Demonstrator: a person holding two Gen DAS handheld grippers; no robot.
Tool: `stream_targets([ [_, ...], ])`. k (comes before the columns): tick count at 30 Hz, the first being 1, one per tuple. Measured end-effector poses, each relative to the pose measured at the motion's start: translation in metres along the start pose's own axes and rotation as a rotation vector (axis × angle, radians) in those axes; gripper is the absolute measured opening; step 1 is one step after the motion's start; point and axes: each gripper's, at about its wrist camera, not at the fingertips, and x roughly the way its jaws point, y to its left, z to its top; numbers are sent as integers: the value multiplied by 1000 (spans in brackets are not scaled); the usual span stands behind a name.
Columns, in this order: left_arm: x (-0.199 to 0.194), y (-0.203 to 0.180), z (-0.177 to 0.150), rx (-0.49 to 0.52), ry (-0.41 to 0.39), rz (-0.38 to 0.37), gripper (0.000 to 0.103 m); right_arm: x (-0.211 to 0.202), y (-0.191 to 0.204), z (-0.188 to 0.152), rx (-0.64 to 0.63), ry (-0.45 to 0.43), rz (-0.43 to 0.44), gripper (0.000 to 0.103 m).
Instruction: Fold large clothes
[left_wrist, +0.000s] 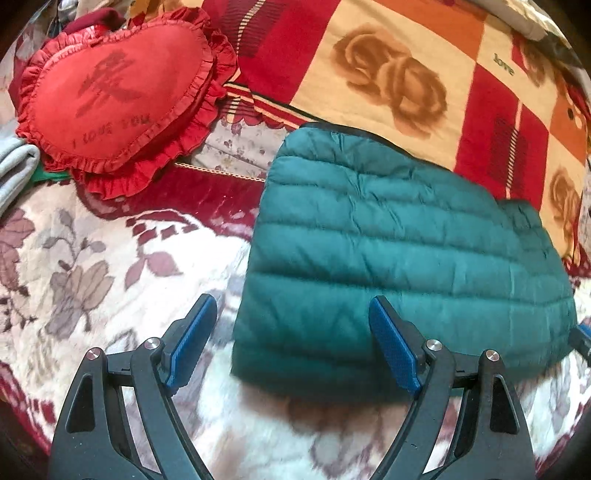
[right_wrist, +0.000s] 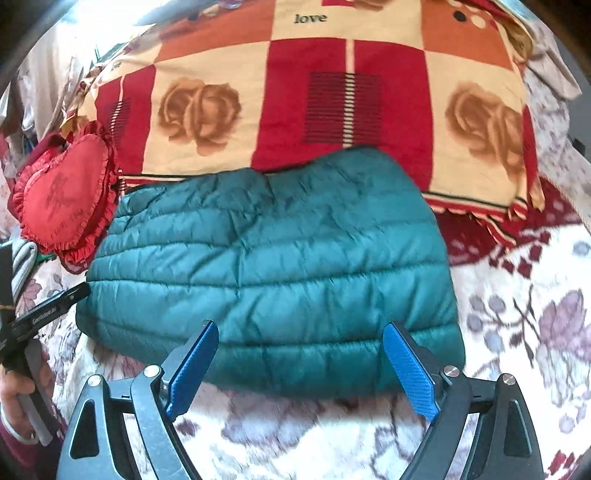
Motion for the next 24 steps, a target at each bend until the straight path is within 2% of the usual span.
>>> stream_targets([
  [8, -15, -3, -20, 15, 9, -23, 85, -3, -18, -20, 99, 29, 18, 91],
  [19, -18, -4, -23, 21, 13, -11, 85, -5, -29, -33, 143, 41, 21, 96],
  [24, -15, -3, -25, 6, 32, -21, 85, -2, -36, -37, 199, 44, 43, 101],
])
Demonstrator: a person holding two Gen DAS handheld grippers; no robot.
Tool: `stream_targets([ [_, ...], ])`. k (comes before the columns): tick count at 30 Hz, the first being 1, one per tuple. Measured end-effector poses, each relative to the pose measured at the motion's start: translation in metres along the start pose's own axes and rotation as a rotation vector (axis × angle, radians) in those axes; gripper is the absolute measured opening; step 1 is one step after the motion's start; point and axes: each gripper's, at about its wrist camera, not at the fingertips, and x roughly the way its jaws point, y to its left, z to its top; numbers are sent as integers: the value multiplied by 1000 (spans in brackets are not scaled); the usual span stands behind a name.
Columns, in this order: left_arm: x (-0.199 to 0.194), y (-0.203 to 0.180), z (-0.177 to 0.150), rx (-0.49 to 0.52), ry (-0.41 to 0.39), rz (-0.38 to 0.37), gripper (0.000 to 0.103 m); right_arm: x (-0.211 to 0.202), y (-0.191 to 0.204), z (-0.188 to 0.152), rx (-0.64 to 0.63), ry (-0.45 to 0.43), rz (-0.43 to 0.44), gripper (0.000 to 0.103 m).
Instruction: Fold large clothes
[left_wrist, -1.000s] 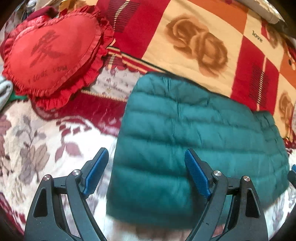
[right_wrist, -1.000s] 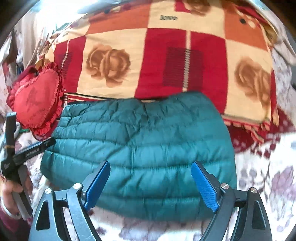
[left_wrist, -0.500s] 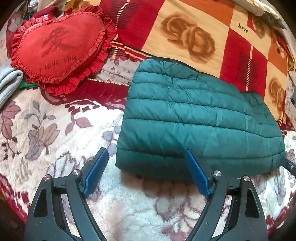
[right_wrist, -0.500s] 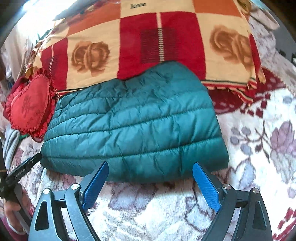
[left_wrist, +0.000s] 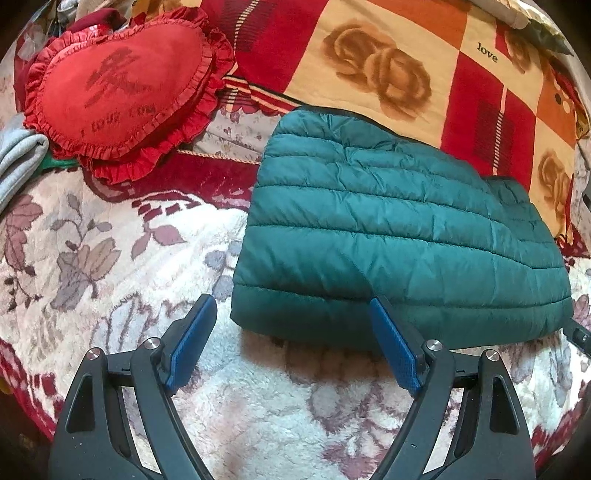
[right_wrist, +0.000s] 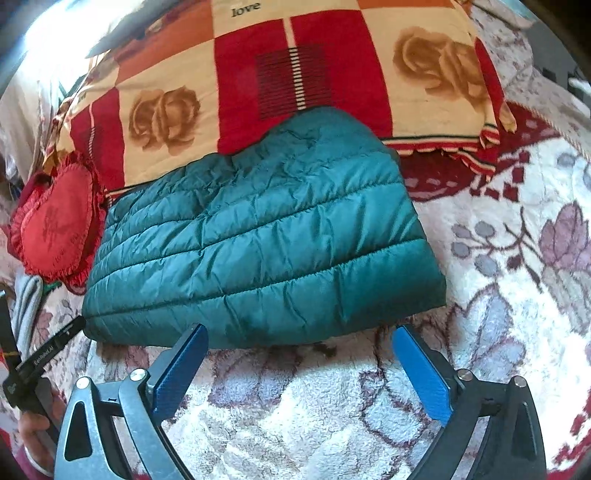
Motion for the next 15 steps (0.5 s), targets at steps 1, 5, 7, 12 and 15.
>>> stream_targets([
  [1, 2, 1, -1, -9, 11, -10, 85, 1, -2, -1, 13, 1, 8, 102],
  [5, 12, 15, -5, -116, 71, -114, 85, 6, -11, -3, 70, 7, 41, 102],
  [7, 17, 23, -6, -182, 101, -164, 85, 9, -19, -3, 111, 3, 73, 102],
  [12, 37, 39, -12, -367, 155, -292, 85, 16, -33, 0, 203, -42, 157, 103],
  [15, 45, 43, -12, -448, 152, -341, 85, 28, -42, 4, 274, -33, 190, 103],
])
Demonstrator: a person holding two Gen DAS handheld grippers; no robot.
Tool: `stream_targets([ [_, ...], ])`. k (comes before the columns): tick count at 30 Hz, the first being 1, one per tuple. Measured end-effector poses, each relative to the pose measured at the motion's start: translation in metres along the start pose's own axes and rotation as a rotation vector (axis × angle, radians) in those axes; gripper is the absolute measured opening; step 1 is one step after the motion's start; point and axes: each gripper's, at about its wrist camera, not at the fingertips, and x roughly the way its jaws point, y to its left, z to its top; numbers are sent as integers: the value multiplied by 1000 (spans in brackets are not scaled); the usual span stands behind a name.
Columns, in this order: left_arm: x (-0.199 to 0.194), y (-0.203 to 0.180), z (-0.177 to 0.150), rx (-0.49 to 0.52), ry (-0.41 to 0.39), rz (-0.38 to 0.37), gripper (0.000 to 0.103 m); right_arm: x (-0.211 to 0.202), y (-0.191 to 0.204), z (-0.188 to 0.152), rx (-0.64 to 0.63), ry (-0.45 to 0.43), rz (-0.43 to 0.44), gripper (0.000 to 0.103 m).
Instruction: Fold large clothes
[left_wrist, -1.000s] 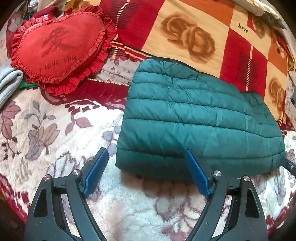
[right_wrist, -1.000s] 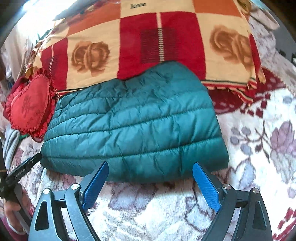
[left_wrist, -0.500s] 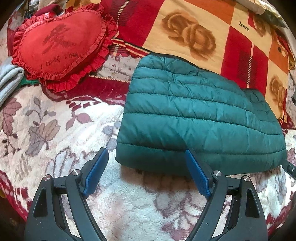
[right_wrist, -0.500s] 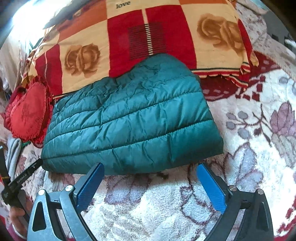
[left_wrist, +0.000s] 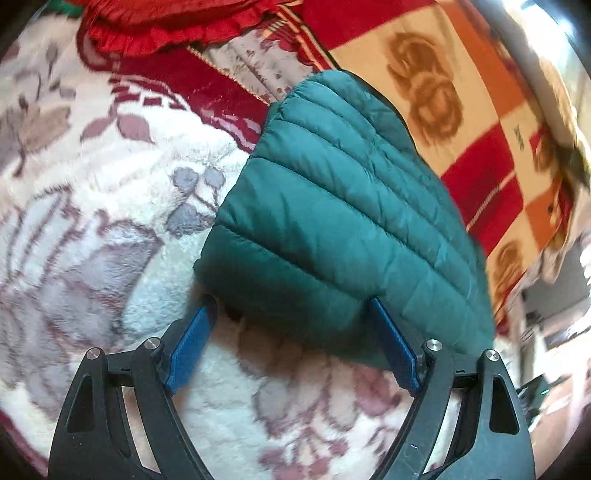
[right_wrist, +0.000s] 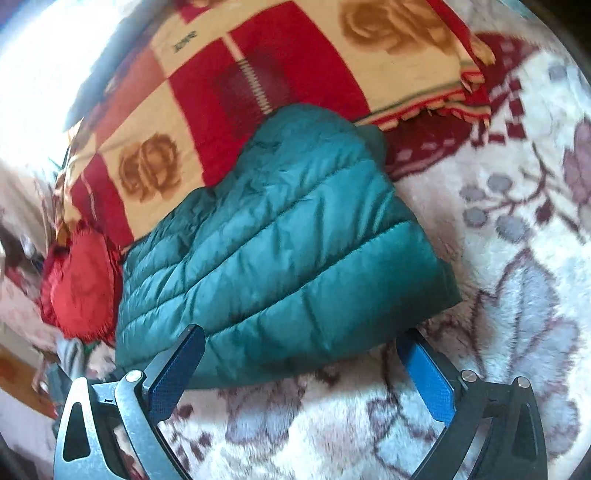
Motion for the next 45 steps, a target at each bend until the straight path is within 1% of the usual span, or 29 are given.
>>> stream_targets([
  [1, 1, 1, 1, -17, -5, -10, 86, 2, -2, 1, 20, -3, 11, 103],
  [2, 3, 3, 3, -42, -10, -26, 91, 3, -4, 3, 38, -23, 23, 103],
  [4, 6, 6, 6, -101, -27, -60, 95, 7, -8, 8, 58, -50, 43, 103],
  [6, 9, 7, 10, -138, -46, -64, 97, 14, -10, 15, 88, -58, 53, 103],
  [8, 12, 7, 15, -155, -57, -68, 102, 18, -9, 22, 90, -67, 58, 103],
  [11, 19, 2, 19, -166, -74, -45, 102, 29, -2, 29, 87, -56, 48, 103],
  [14, 25, 2, 24, -173, -74, -37, 102, 38, 3, 32, 83, -47, 10, 103],
  [16, 27, 2, 27, -178, -58, -49, 100, 38, 6, 34, 86, -62, -4, 91],
  [17, 26, 4, 27, -175, -54, -55, 90, 36, 8, 35, 80, -69, -9, 77],
  [18, 24, 4, 27, -166, -52, -57, 84, 33, 11, 35, 61, -75, -14, 62],
  [19, 23, 5, 28, -154, -51, -58, 75, 28, 14, 35, 37, -81, -18, 56],
  [20, 20, 5, 27, -145, -51, -62, 66, 24, 19, 36, 11, -88, -22, 46],
  [21, 17, 6, 26, -135, -52, -68, 62, 19, 21, 36, -11, -94, -27, 40],
  [23, 8, 5, 25, -116, -54, -82, 51, 7, 30, 35, -47, -97, -25, 35],
  [24, 0, 4, 25, -101, -61, -91, 50, 0, 35, 33, -64, -98, -19, 33],
  [28, -34, 1, 17, -48, -62, -118, 48, -32, 49, 16, -121, -101, -3, 32],
  [32, -74, 5, -8, 18, -44, -137, 48, -70, 50, -16, -124, -96, 15, 32],
  [35, -95, 16, -33, 48, -20, -119, 48, -90, 46, -47, -101, -71, 23, 32],
  [37, -102, 27, -49, 54, -4, -99, 48, -98, 42, -66, -91, -56, 10, 34],
  [38, -102, 33, -56, 52, 5, -88, 48, -101, 38, -75, -81, -51, 0, 37],
  [40, -96, 42, -67, 55, 21, -63, 49, -98, 25, -87, -32, -27, -24, 49],
  [42, -89, 46, -72, 62, 22, -41, 54, -95, 11, -88, 7, -19, -54, 63],
  [44, -87, 46, -73, 69, 15, -24, 62, -94, -4, -88, 54, -12, -83, 71],
  [45, -89, 45, -74, 78, 11, -11, 64, -97, -9, -87, 68, -11, -89, 71],
])
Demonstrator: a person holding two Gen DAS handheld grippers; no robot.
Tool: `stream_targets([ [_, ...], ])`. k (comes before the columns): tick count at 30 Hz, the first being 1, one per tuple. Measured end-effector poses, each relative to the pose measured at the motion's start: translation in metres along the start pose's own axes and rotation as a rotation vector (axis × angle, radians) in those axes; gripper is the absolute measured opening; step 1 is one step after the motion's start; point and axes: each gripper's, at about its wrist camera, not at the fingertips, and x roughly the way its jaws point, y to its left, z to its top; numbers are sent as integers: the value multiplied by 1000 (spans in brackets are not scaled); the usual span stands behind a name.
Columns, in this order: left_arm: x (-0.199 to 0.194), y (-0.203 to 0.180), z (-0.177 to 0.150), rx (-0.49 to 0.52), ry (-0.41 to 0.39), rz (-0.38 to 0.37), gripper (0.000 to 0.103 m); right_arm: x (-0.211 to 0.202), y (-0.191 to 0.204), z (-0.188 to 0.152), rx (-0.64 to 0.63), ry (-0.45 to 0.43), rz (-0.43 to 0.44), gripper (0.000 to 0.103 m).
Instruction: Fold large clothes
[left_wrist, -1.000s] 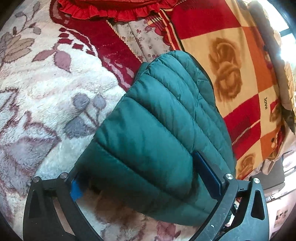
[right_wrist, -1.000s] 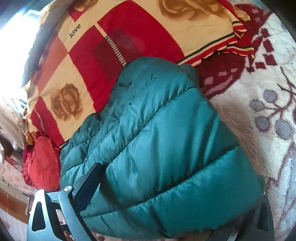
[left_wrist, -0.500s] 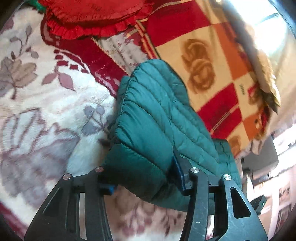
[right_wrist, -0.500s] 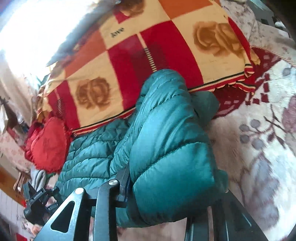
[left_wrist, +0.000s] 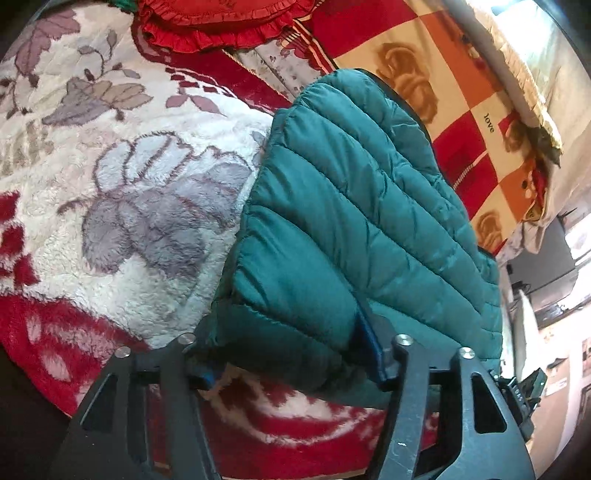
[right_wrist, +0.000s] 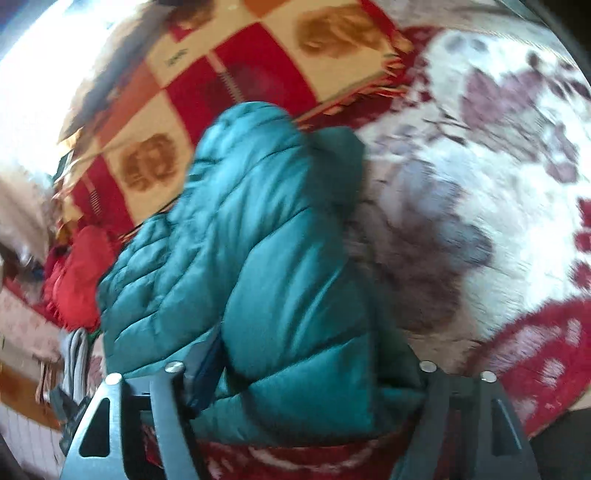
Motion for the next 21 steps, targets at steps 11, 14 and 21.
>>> stream_targets([
  [11, -51, -53, -17, 290, -219, 246, 72, -71, 46, -6, -261, -169, -166, 79],
  [14, -56, -67, -24, 331, -253, 264, 72, -72, 73, -23, -362, -193, -184, 80],
  [21, -63, -89, -36, 360, -271, 242, 72, -56, 125, -60, -536, -209, -200, 84],
])
